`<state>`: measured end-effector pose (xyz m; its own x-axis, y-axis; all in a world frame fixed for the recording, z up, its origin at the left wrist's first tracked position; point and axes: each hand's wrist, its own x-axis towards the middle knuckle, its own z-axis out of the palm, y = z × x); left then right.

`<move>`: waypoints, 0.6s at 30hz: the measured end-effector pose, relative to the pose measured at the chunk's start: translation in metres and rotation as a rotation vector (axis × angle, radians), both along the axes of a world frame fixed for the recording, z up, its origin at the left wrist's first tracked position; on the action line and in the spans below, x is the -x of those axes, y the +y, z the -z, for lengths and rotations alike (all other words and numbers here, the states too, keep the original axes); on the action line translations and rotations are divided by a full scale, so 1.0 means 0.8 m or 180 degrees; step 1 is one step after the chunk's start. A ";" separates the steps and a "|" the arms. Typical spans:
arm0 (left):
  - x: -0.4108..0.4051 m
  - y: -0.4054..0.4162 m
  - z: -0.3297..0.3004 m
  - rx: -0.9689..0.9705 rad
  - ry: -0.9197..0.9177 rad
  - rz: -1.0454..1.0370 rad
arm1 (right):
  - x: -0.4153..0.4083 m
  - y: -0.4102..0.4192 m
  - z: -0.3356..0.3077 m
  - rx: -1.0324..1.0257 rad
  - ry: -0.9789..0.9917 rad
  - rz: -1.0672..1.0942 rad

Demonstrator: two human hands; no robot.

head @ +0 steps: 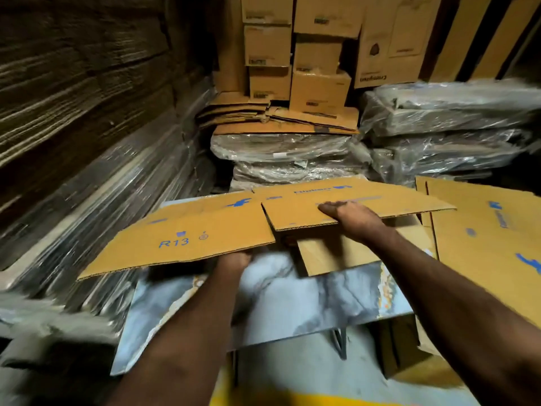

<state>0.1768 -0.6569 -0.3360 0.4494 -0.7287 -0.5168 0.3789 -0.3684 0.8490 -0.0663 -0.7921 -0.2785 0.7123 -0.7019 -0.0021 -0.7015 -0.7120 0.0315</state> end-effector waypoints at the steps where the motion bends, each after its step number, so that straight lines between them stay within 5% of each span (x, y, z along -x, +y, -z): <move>1: 0.007 0.006 0.001 0.0128 0.0096 -0.0064 | 0.002 0.006 0.006 0.0077 -0.0023 -0.0005; 9: 0.026 0.086 0.014 0.0843 0.1815 0.0032 | 0.028 0.031 0.044 0.0009 0.0301 0.0215; 13: 0.039 0.105 0.017 0.1423 0.2053 -0.0899 | 0.043 0.038 0.060 -0.0046 0.0467 0.0215; 18: 0.055 0.119 0.006 0.1645 0.2073 -0.1103 | 0.053 0.048 0.066 -0.0236 0.0677 0.0266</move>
<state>0.1330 -0.5619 -0.3410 0.4199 -0.8189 -0.3912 0.8616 0.2243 0.4552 -0.1088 -0.7539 -0.3313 0.6299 -0.7506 -0.1996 -0.7412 -0.6577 0.1346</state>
